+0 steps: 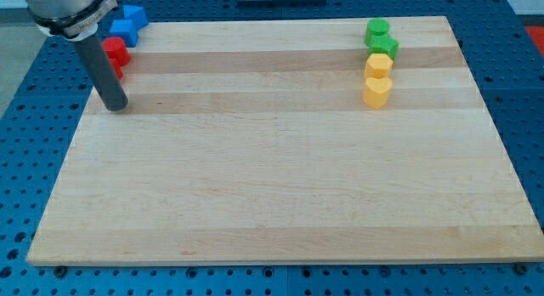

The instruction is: Separate the green blocks

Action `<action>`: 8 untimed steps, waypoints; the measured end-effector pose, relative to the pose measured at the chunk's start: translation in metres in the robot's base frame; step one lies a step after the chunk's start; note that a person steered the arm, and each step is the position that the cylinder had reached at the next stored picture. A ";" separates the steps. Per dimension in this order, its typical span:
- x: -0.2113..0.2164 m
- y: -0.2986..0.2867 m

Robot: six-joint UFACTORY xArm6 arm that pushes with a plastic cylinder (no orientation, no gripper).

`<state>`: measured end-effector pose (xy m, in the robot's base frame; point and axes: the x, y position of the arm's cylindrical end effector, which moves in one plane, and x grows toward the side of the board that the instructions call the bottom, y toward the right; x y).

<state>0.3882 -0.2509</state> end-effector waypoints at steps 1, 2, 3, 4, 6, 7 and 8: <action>0.016 0.047; 0.043 0.147; 0.073 0.299; 0.108 0.403; -0.101 0.539; -0.193 0.501; -0.196 0.489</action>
<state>0.1923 0.2385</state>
